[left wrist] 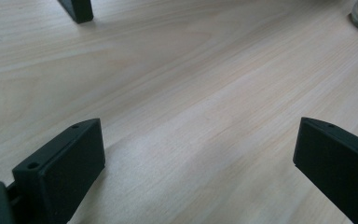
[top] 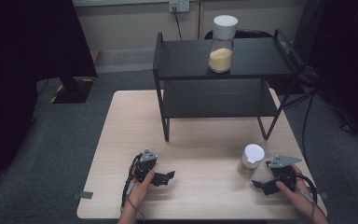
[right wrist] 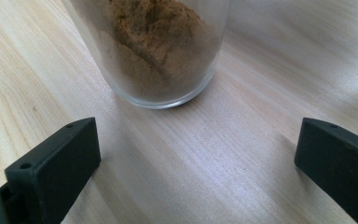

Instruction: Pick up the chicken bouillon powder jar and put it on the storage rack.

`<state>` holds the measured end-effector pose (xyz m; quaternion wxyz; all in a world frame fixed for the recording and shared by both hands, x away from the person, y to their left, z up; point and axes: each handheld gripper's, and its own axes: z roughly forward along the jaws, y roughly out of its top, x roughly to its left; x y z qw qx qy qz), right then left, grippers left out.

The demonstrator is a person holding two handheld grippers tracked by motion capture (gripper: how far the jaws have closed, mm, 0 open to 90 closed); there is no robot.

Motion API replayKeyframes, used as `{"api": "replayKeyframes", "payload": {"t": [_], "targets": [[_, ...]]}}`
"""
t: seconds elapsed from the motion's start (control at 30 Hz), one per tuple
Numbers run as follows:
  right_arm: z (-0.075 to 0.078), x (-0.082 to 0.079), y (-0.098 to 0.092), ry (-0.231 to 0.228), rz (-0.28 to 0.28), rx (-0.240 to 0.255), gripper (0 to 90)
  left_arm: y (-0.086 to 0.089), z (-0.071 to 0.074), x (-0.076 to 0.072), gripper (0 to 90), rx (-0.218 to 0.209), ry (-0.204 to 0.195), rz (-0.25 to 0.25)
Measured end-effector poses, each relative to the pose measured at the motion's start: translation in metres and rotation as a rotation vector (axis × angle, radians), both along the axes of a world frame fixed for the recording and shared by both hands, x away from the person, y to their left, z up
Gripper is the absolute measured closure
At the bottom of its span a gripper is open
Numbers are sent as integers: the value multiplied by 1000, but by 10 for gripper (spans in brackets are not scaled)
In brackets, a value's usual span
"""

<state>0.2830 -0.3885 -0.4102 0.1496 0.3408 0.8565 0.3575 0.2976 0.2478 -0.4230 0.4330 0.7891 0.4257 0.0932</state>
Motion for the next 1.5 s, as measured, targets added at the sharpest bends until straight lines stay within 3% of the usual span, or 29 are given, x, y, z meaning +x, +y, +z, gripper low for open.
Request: {"api": "replayKeyframes", "payload": {"t": [0.2, 0.8, 0.9, 1.0, 1.5], "targets": [[0, 0, 0, 0, 0, 0, 0, 4, -4, -4, 20, 3, 0, 18], [0, 0, 0, 0, -1, 0, 0, -12, 2, -9, 4, 109, -31, 2], [0, 0, 0, 0, -1, 0, 0, -19, 4, -11, 4, 155, -45, -8], [0, 0, 0, 0, -1, 0, 0, -30, 7, -14, 4, 226, -68, -18], [0, -1, 2, 0, -9, -1, 0, -31, 7, -16, 2, 224, -68, -9]]}}
